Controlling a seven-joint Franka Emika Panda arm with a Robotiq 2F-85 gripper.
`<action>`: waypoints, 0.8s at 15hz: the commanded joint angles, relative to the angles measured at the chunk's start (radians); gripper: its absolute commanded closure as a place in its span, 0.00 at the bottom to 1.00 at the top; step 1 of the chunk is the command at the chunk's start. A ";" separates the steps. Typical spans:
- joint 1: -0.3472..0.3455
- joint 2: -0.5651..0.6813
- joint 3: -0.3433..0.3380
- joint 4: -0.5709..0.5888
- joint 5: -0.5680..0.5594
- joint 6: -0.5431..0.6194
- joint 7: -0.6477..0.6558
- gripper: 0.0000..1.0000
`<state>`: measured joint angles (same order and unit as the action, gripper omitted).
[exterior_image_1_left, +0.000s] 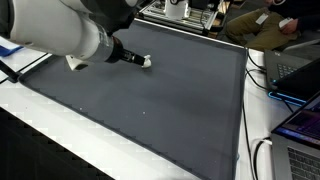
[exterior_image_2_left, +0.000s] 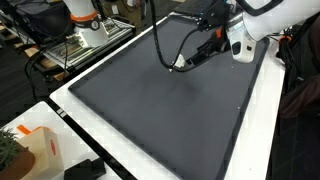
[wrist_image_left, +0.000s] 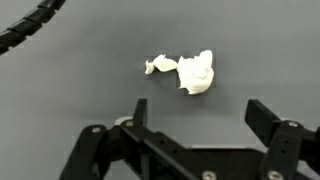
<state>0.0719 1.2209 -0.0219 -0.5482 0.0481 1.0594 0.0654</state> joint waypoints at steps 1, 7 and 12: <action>0.022 0.027 -0.010 0.046 -0.041 0.021 -0.062 0.00; 0.048 0.021 -0.008 0.045 -0.061 0.015 -0.113 0.00; 0.021 -0.069 0.005 0.002 0.007 -0.021 0.050 0.00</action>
<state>0.1107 1.2071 -0.0232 -0.5277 0.0168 1.0601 0.0354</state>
